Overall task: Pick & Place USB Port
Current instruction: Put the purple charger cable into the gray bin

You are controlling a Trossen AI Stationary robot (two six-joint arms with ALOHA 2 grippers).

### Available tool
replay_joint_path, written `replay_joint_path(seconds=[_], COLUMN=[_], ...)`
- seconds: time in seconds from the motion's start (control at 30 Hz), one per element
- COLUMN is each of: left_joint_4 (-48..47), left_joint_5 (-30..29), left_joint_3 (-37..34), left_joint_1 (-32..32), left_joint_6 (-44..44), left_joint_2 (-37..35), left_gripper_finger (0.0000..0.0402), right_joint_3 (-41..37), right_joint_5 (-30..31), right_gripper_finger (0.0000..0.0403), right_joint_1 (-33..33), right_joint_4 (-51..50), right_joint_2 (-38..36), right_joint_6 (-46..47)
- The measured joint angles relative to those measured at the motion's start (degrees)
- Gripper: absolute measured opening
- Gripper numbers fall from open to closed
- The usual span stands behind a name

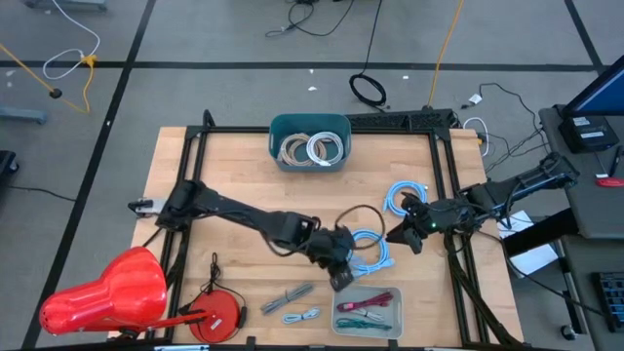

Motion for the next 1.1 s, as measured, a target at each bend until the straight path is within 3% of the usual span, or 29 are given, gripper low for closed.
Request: replay_joint_path(seconds=[0.27,0.63,0.87,1.1], left_joint_4=[0.11,4.41,4.87,3.50], left_joint_5=[3.22,10.67,10.57,15.85], left_joint_3=[10.59,11.23,11.25,11.23], left_joint_1=[-4.46,-3.88,-2.12,-0.35], left_joint_6=[12.15,12.34,14.25,15.59], left_joint_2=[2.51,10.95,11.87,13.10], left_gripper_finger=[0.0008,0.0008,0.0008,0.0008], right_joint_3=[0.00,0.00,0.00,0.00], right_joint_5=[1.62,1.48,1.36,1.40], right_gripper_finger=[0.0105,0.0105,0.0105,0.0105], right_joint_1=[-0.94,-3.82,-3.82,-3.82], right_joint_4=[0.12,0.04,-0.40,-1.26], right_joint_2=[-0.01,0.00,-0.01,-0.02], right_joint_6=[-0.04,-1.21,-1.29,-1.22])
